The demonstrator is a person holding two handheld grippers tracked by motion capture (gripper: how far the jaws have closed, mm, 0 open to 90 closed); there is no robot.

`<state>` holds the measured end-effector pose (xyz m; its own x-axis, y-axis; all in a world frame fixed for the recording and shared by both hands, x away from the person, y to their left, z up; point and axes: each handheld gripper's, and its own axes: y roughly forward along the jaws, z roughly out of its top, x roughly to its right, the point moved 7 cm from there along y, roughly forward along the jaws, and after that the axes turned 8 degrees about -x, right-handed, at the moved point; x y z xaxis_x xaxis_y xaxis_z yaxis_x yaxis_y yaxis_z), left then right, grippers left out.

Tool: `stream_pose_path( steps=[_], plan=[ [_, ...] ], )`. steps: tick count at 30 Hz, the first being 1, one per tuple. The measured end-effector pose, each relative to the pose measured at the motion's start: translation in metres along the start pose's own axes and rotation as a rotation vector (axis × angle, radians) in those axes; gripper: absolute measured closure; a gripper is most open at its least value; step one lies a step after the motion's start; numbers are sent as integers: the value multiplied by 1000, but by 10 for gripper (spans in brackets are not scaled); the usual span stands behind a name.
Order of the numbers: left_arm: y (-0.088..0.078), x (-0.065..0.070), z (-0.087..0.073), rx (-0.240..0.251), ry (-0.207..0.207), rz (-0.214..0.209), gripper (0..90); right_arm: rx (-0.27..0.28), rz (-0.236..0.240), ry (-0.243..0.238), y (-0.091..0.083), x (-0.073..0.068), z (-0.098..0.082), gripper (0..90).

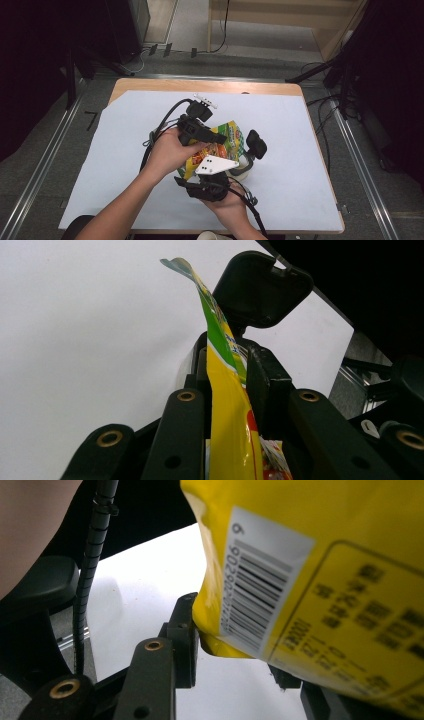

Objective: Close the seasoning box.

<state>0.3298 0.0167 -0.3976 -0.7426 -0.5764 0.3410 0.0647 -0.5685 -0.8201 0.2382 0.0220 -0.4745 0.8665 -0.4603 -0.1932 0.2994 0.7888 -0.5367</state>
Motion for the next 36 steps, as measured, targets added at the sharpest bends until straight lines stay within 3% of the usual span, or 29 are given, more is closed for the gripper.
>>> stream_pose_path(
  steps=[7, 10, 24, 36],
  plan=[
    [-1, -2, 4, -8, -15, -19, 778, -3, -7, -20, -1, 0, 3, 594],
    [0, -3, 3, -20, -9, -16, 778, -10, -18, -26, 0, 0, 2, 628],
    [0, -1, 1, -12, -6, -25, 767, -1, -34, -42, 0, -1, 0, 632],
    [0, -4, 8, -28, -20, -46, 759, 6, -21, -15, 0, 2, 5, 634]
  ],
)
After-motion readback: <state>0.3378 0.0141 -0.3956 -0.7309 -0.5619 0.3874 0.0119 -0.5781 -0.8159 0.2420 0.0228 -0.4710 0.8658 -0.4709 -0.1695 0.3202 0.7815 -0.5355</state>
